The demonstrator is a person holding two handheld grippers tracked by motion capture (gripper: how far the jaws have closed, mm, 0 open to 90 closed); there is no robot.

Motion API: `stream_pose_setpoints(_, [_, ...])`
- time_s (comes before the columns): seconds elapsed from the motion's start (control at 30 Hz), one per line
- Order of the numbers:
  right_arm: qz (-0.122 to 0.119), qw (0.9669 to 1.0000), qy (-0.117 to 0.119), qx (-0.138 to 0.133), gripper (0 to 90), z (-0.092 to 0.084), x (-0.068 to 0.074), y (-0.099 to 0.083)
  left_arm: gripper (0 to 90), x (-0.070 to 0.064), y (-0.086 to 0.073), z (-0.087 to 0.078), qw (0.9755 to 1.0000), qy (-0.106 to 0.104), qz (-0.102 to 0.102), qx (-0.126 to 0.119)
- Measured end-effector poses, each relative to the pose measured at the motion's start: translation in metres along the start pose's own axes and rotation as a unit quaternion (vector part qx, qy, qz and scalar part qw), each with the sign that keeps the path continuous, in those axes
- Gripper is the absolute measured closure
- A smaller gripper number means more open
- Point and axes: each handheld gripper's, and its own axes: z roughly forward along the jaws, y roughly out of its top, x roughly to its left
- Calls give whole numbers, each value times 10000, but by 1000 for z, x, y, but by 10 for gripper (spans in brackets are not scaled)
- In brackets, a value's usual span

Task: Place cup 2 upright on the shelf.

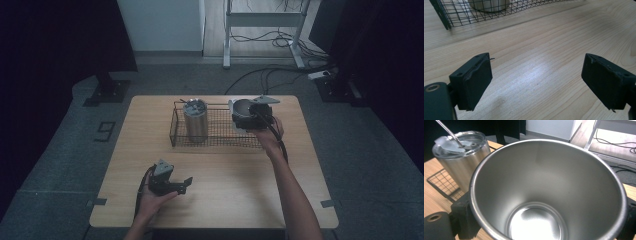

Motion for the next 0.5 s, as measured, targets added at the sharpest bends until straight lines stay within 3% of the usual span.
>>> stream_pose_setpoints(0.5, [21,9999,-50,119,74,20,-8,-5,98,0,0,0,10000,-9,6,0])
